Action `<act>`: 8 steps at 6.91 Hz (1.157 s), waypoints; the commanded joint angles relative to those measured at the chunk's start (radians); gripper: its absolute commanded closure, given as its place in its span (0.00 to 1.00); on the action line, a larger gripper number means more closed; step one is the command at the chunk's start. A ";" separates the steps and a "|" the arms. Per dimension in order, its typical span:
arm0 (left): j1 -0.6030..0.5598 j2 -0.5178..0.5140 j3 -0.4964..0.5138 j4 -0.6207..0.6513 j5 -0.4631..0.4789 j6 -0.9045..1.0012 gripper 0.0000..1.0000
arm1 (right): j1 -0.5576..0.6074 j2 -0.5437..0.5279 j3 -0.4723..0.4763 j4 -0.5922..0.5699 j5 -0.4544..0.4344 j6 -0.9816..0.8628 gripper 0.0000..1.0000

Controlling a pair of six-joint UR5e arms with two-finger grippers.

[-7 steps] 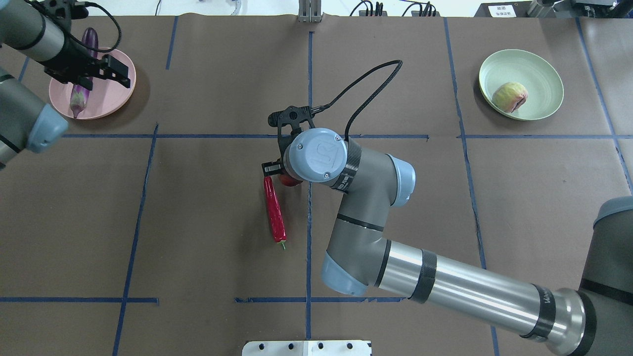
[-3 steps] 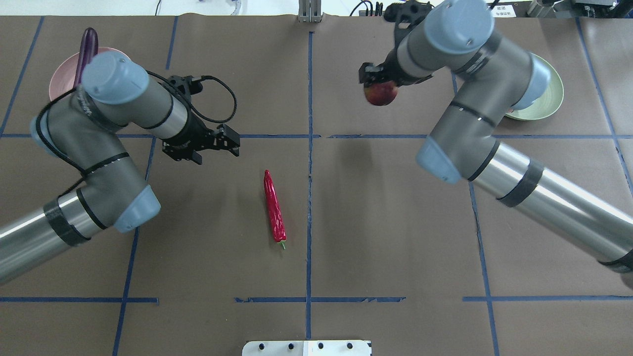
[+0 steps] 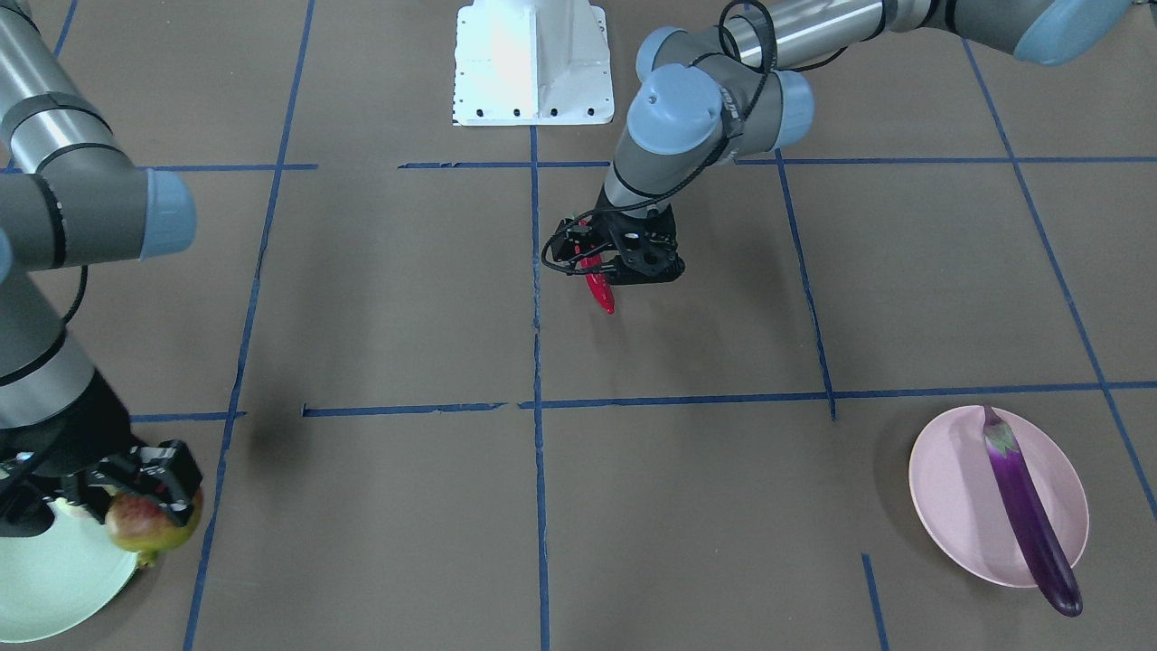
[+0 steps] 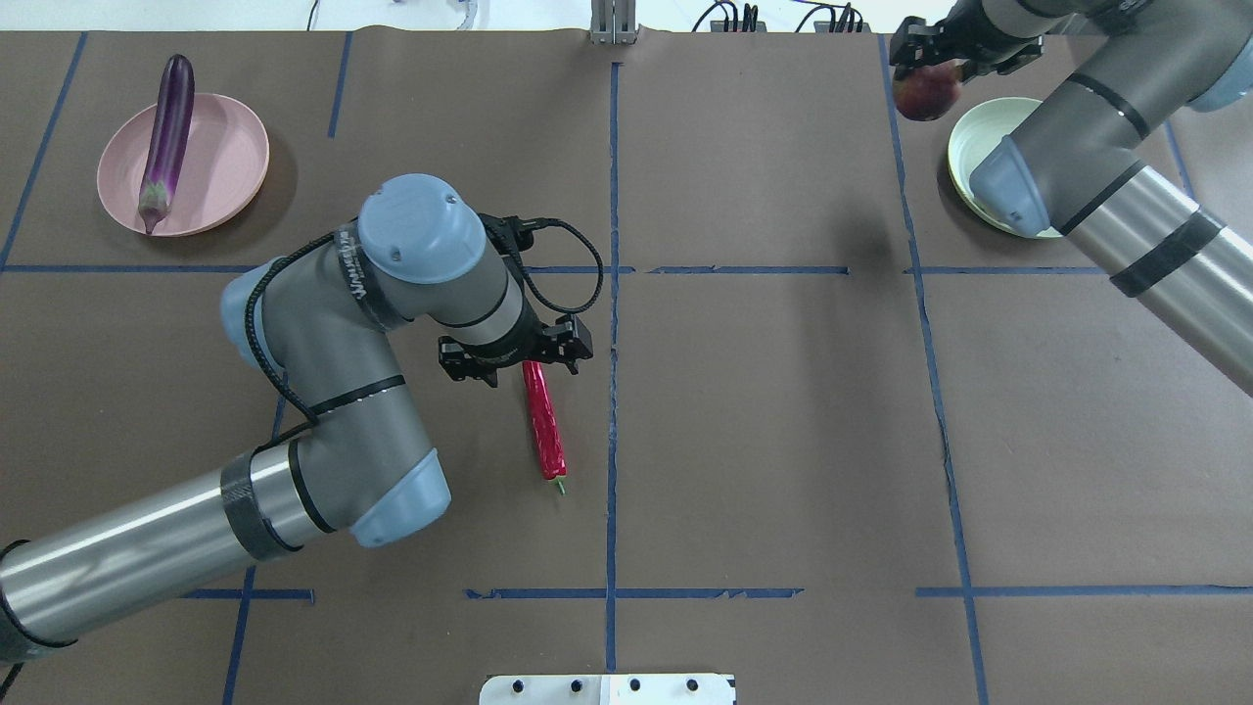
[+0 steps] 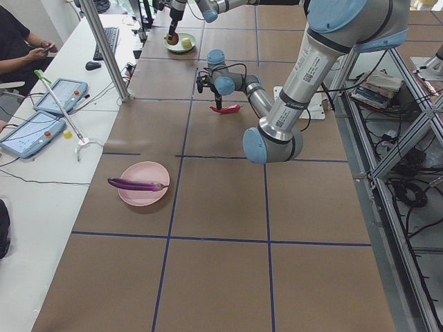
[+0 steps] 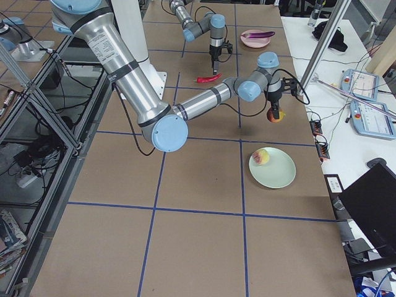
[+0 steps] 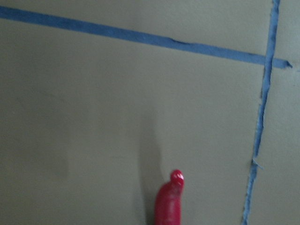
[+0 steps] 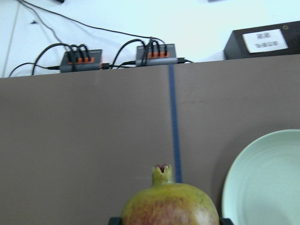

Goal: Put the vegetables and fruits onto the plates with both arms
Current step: 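Carry the pomegranate to the green plate while the left gripper descends to the chili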

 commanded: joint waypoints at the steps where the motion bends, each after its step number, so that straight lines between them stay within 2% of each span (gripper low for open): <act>1: 0.091 -0.023 0.006 0.065 0.080 -0.002 0.00 | 0.101 -0.002 -0.158 0.006 0.004 -0.159 0.99; 4: 0.092 -0.020 0.011 0.066 0.082 -0.001 0.00 | 0.113 -0.002 -0.365 0.010 -0.010 -0.204 0.98; 5: 0.092 -0.015 0.011 0.066 0.082 -0.001 0.01 | 0.102 -0.004 -0.372 0.009 -0.009 -0.203 0.97; 6: 0.092 -0.015 0.011 0.066 0.082 -0.001 0.12 | 0.085 -0.008 -0.373 0.009 -0.008 -0.201 0.54; 7: 0.098 -0.011 0.013 0.066 0.082 -0.001 0.23 | 0.080 -0.010 -0.372 0.009 -0.005 -0.204 0.01; 8: 0.108 -0.006 0.013 0.066 0.082 -0.001 0.29 | 0.079 -0.011 -0.367 0.009 -0.004 -0.206 0.00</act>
